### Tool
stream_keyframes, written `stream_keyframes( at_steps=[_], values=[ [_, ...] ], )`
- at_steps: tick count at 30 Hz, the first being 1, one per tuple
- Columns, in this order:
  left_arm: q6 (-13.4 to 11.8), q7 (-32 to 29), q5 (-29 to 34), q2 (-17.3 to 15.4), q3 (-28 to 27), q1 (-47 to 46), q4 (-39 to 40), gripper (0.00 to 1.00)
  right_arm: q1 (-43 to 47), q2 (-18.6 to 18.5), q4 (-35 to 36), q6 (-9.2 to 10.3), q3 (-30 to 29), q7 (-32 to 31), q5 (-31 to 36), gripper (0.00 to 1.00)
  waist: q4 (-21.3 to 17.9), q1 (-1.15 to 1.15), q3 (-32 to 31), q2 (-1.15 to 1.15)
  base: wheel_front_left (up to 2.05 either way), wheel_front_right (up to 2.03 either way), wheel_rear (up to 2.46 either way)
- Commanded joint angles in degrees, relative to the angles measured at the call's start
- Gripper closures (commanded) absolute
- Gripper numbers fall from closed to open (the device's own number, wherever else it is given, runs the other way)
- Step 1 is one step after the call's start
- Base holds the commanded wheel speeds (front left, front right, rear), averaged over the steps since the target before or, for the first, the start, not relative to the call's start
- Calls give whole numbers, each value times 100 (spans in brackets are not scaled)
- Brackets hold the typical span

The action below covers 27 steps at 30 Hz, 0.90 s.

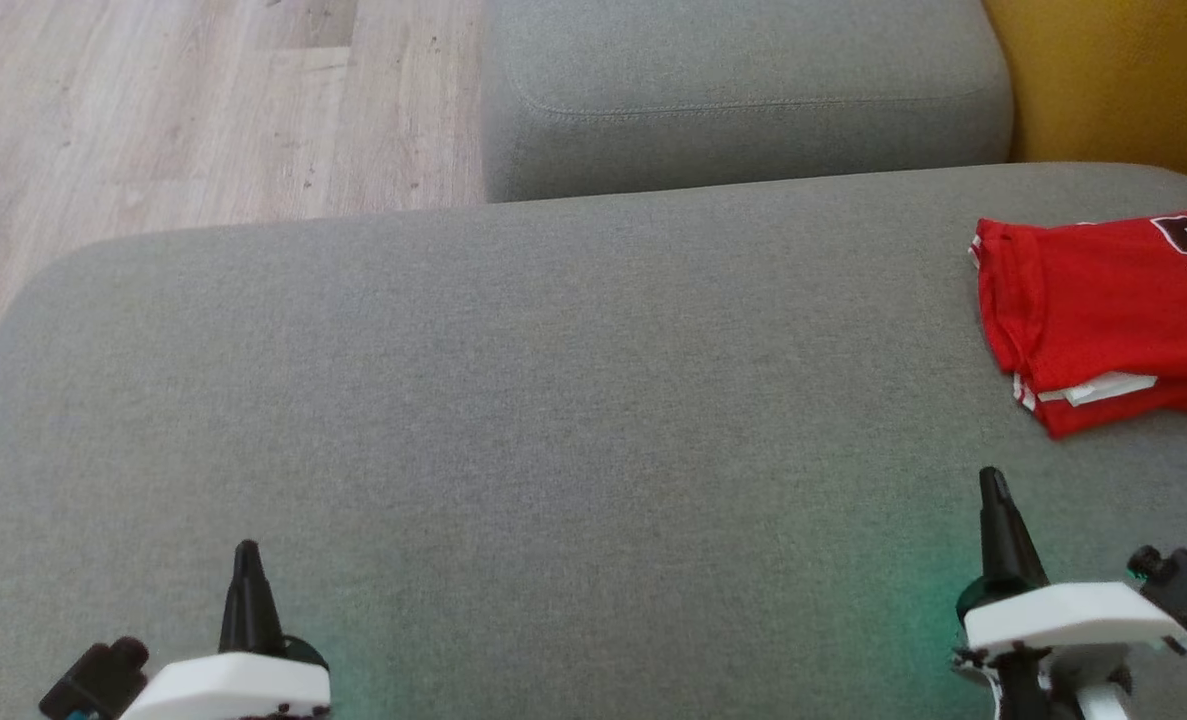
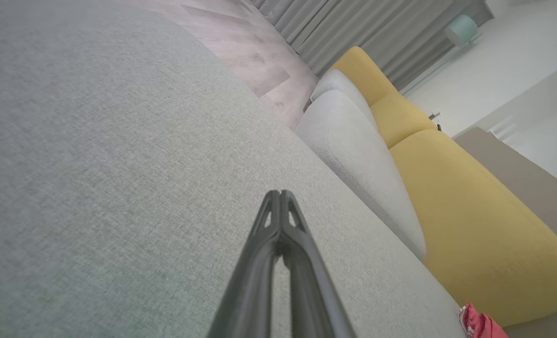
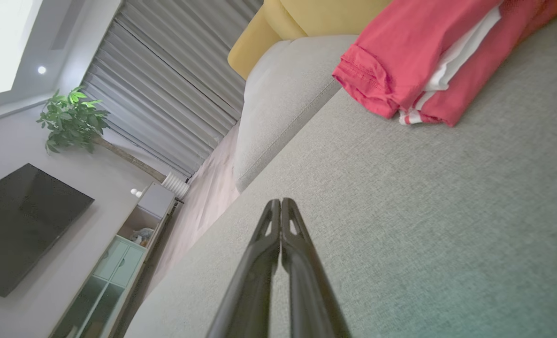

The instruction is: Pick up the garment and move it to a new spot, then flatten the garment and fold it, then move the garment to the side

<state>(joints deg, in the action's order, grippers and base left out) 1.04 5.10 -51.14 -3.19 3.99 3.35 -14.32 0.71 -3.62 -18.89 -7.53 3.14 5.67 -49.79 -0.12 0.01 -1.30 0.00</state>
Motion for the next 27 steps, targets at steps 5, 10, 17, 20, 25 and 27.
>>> stream_keyframes(
  at_steps=[5,10,17,20,25,27],
  values=[
    [84,-93,-433,-45,-210,-388,153,100,-335,-80,247,2,-44,-106,-471,100,1,0,13,0,0,0,0],
    [132,-177,-756,-45,-273,-436,143,100,-364,-80,268,2,-105,-187,-809,100,2,0,25,0,0,0,0],
    [199,-295,-1205,-45,-361,-502,128,100,-404,-78,298,3,-192,-301,-1279,100,3,0,41,0,0,0,0],
    [228,-345,-1398,-45,-400,-531,122,100,-421,-77,311,3,-230,-351,-1481,100,4,0,48,0,0,0,0],
    [267,-413,-1655,-44,-451,-569,114,100,-445,-75,328,3,-281,-417,-1749,100,5,0,57,0,0,0,0],
    [286,-448,-1784,-44,-477,-589,109,100,-456,-74,337,3,-307,-451,-1884,100,5,0,62,0,0,0,0]
  ],
)
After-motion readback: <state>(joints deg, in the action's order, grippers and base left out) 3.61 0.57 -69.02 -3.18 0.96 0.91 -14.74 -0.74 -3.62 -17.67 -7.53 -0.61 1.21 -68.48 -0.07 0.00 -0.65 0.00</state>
